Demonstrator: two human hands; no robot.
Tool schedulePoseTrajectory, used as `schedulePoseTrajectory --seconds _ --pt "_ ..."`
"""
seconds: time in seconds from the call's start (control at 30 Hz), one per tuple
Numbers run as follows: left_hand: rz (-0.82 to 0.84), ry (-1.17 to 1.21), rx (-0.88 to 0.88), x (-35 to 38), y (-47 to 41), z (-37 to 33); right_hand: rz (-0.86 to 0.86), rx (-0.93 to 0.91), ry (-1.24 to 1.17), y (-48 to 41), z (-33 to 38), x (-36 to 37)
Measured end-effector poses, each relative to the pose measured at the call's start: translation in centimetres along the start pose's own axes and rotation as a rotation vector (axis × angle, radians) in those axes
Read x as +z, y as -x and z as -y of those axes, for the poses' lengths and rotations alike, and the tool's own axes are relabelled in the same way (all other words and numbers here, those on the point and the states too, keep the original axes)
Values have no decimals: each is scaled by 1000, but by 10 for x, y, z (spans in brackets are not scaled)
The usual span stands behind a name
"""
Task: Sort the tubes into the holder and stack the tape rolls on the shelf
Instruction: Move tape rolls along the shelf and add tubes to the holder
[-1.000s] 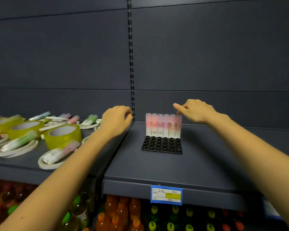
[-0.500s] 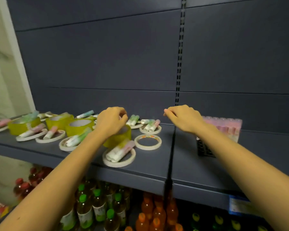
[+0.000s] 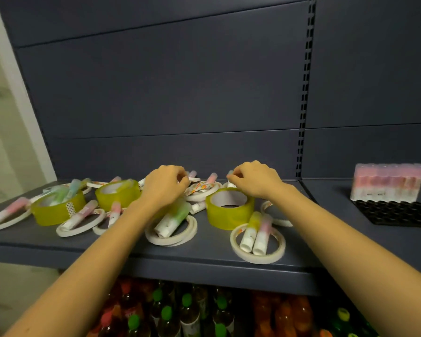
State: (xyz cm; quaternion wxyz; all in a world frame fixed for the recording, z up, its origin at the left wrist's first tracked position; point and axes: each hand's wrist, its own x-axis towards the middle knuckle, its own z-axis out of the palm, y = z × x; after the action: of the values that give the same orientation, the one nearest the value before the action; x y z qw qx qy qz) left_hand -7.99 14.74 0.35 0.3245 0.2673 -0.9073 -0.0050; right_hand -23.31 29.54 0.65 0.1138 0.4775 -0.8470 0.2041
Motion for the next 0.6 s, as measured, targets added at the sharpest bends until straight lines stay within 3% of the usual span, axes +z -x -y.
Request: schedulePoseTrajectory --seconds 0.4,0.6 --pt "18 57 37 -3 2 35 38 242 261 -44 54 36" --pt "-72 96 136 -1 0 20 -133 210 305 -45 45 0"
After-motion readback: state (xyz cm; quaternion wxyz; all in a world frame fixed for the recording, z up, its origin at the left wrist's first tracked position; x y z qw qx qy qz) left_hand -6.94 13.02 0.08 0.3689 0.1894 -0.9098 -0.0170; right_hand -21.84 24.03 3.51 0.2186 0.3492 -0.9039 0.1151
